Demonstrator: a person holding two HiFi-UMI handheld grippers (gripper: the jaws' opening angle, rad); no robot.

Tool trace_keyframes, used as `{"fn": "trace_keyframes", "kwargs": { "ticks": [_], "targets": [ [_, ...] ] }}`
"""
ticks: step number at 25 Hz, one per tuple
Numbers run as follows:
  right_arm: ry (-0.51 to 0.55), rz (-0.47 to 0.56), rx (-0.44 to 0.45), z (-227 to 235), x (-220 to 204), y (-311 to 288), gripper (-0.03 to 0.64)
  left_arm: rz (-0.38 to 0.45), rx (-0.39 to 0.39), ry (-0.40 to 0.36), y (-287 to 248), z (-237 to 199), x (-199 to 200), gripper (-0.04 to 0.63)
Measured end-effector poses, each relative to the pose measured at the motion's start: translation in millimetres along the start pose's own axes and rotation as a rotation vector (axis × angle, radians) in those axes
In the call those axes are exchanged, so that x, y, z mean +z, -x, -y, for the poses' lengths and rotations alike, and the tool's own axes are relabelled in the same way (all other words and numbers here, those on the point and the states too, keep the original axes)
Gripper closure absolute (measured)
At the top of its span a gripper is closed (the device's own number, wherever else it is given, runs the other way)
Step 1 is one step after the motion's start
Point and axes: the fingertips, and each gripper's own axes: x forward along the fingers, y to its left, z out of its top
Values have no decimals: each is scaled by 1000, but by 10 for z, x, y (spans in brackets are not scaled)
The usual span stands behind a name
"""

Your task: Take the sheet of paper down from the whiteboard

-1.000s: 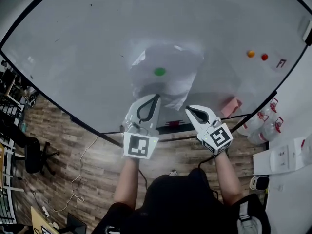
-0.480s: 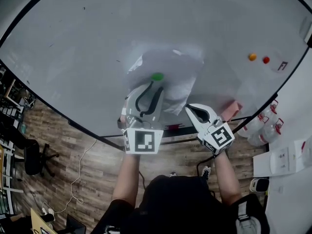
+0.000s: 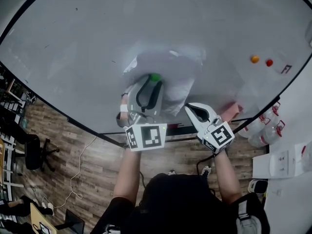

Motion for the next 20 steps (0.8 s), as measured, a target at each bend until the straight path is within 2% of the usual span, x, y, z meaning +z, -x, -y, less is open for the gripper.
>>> {"fn": "trace_keyframes", "kwargs": {
  "ticks": [11,20],
  "targets": [
    [-4,19,35,64,19,-36,612,-45,66,-84,-53,-3,17,446],
    [0,30,44,87,53,-71,612,-48,82,-91,-67,7,27,460]
  ]
}}
